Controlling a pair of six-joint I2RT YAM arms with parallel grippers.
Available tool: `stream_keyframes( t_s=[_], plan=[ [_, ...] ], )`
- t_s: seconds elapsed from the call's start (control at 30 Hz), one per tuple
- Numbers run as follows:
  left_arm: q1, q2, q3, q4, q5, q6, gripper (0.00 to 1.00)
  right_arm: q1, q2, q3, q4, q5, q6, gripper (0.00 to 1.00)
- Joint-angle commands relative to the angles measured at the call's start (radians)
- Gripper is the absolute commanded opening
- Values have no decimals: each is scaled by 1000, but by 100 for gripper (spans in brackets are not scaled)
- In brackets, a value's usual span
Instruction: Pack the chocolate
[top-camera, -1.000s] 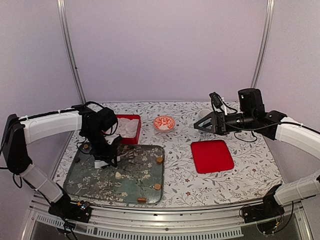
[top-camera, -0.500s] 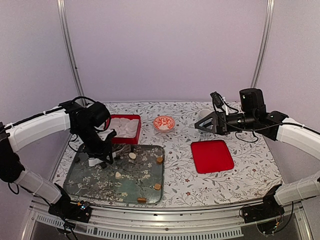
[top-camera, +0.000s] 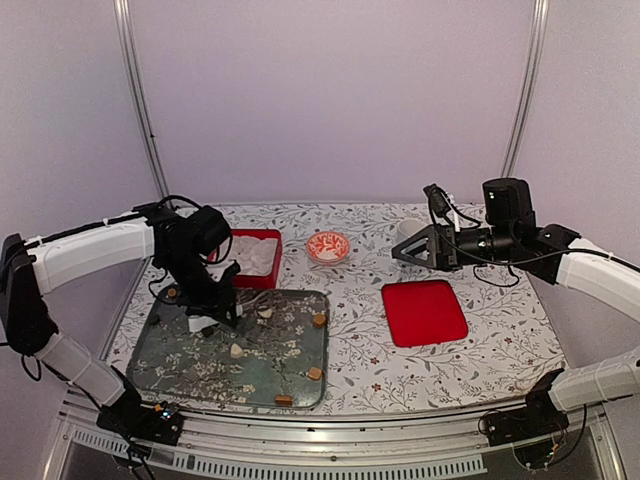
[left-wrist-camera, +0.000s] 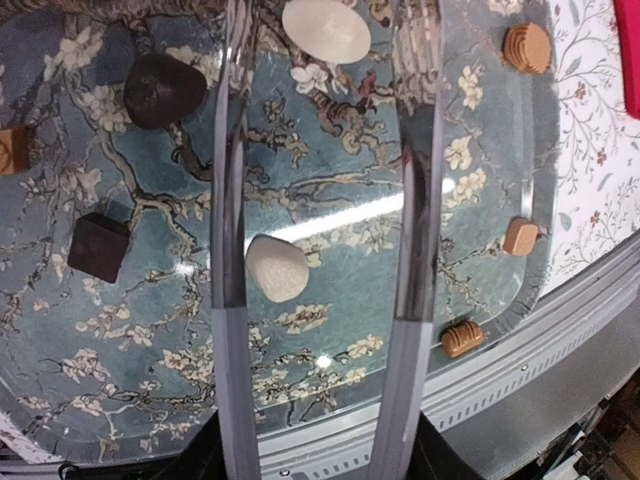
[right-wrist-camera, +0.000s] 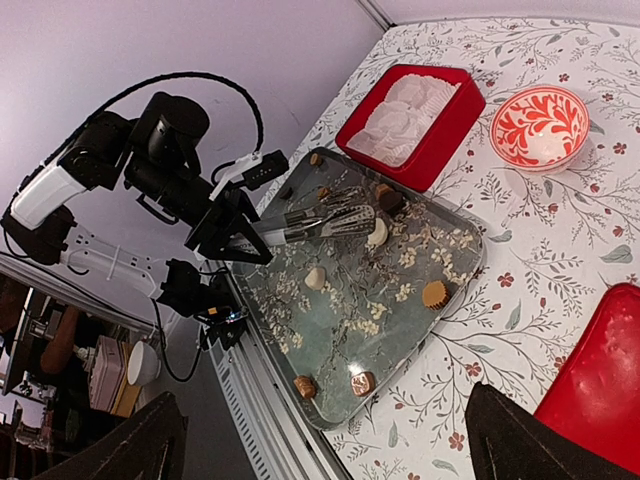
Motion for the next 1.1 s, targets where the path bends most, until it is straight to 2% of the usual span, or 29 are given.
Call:
stream_keyframes(
  t_s=[0.0, 0.37, 0.67, 1.07],
  plan=[
    [-21, 28, -10, 50, 8, -3, 44, -5, -22, -11, -2, 3, 3, 99],
    [-70, 101, 8, 40, -49, 8, 43, -4, -35, -21, -6, 10, 7, 99],
    [-101, 134, 50, 13, -113, 11, 37, -5, -41, -29, -8, 17, 12, 99],
    [-102, 59, 79, -54, -127, 9, 31, -5, -53, -31, -12, 20, 14, 99]
  ],
)
